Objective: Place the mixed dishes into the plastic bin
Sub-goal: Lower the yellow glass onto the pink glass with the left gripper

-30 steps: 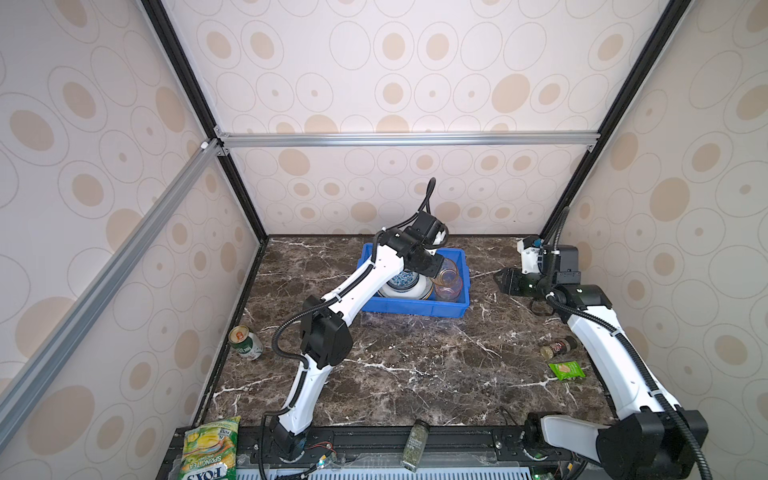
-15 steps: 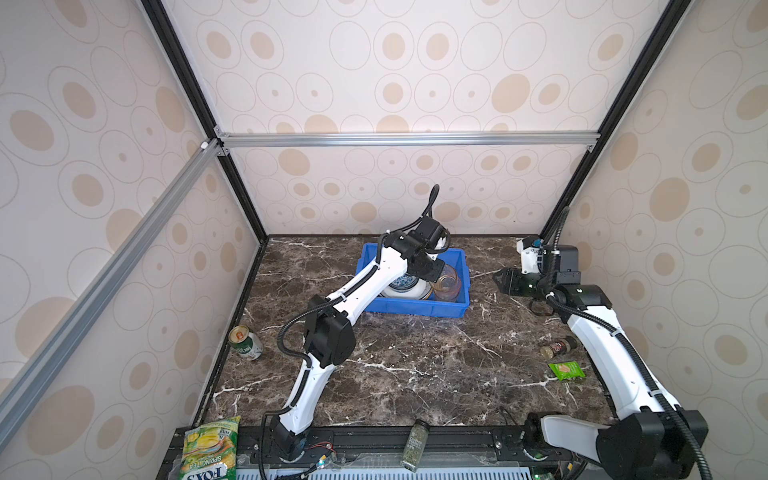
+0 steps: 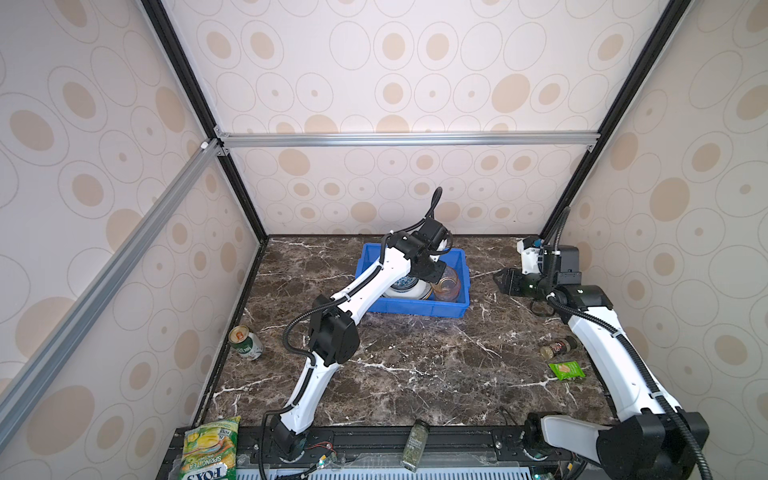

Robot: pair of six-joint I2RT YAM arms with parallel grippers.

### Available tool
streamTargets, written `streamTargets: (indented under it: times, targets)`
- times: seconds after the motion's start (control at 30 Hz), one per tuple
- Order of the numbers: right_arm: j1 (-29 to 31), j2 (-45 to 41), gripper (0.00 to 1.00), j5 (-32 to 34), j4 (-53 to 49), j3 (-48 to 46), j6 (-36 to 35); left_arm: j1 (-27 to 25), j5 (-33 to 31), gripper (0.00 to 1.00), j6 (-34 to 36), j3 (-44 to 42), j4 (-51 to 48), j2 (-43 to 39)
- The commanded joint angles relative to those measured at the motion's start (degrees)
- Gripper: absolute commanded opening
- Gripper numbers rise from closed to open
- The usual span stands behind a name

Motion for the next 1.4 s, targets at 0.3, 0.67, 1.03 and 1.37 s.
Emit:
streamTargets:
  times: [0.3,0.67,1.03,1.37]
  targets:
    - [-0.4,-1.5,0.57,-0.7,-0.4,-0.4,0.0,-1.4,0.0,0.12,-0.4,3.4,-2.7,1.8]
    - [-0.4,-1.6,0.57,-0.5,-0.5,-0.6,0.0,-1.7,0.1,0.20,-0.7,4.1,-2.8,2.2]
    - [-0.4,-1.9,0.57,-0.1,-0.9,-0.5,0.0,-2.2,4.2,0.24,-0.5,4.1,-0.8,2.9]
    - [-0.4,-2.0,0.57,-0.2,-1.0,-0.3,0.5,-2.3,3.7,0.24,-0.2,3.8,-1.5,3.3]
